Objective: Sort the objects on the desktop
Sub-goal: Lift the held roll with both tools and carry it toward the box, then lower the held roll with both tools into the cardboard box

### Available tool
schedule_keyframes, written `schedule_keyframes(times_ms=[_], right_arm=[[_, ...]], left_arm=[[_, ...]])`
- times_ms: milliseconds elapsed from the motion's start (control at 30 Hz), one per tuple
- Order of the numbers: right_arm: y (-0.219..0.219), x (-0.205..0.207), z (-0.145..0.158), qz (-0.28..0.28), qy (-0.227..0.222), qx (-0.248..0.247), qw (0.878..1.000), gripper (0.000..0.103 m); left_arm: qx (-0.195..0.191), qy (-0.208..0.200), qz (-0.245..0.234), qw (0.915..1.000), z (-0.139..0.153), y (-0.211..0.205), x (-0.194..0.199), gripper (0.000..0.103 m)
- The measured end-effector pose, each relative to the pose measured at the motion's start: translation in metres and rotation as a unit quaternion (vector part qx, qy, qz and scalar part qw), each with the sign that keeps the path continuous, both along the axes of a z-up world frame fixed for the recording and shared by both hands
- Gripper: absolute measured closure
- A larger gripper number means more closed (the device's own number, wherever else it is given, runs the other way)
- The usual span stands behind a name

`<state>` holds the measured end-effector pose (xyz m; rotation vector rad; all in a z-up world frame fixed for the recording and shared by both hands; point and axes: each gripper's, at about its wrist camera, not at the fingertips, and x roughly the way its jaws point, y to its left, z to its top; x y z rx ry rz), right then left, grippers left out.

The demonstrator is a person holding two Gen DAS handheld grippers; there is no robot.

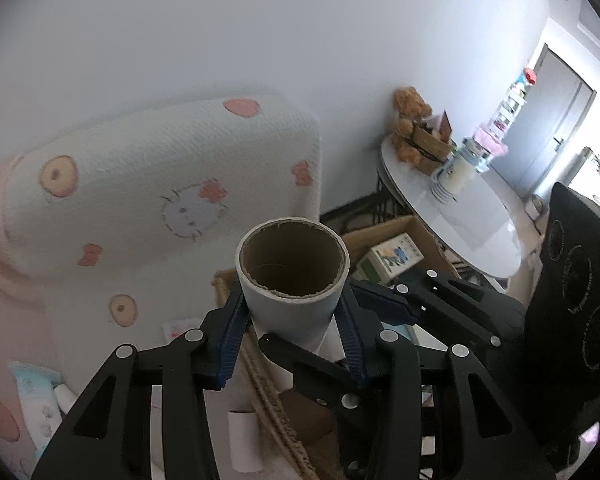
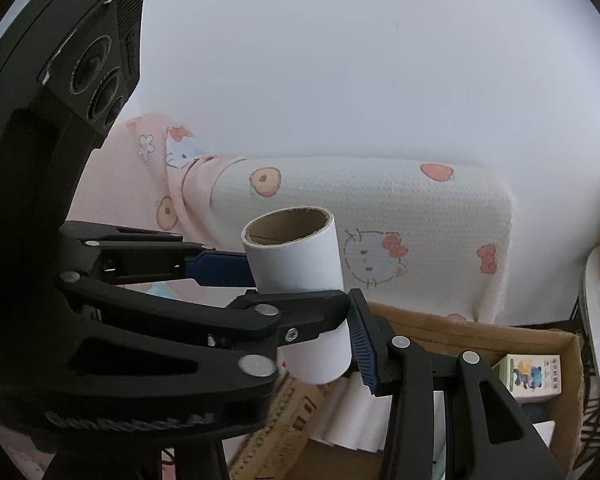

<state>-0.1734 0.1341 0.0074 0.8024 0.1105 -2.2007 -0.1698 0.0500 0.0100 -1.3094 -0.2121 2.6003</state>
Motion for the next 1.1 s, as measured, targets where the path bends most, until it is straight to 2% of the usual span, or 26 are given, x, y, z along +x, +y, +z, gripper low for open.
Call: schedule_keyframes(times_ms=[200, 500, 767, 933, 1100], right_arm=[[0.02, -0.02, -0.012, -0.002, -0.039, 0.002, 0.999, 0.062], [0.044, -0.04, -0.042, -0.003, -0.099, 0.035, 0.994, 0.062], [0.058, -0.061, -0.07, -0.017, -0.182, 0.041, 0.982, 0.062], [0.06, -0.081, -0.088, -0.027, -0.248, 0.029, 0.968, 0.063], [0.057, -0.094, -0.105, -0.031, -0.292, 0.031, 0.955, 0.063]], left_arm=[[-0.005, -0.044, -0.026, 0.9987, -0.015, 0.021, -0.023, 0.056], [-0.005, -0.101, -0.054, 0.9934, -0.052, 0.054, -0.044, 0.056], [0.064, -0.169, -0.014, 0.9835, -0.088, 0.05, -0.061, 0.056], [0.084, -0.185, 0.011, 0.9791, -0.103, 0.045, -0.068, 0.055], [0.1, -0.216, 0.026, 0.9708, -0.123, 0.04, -0.076, 0.056]])
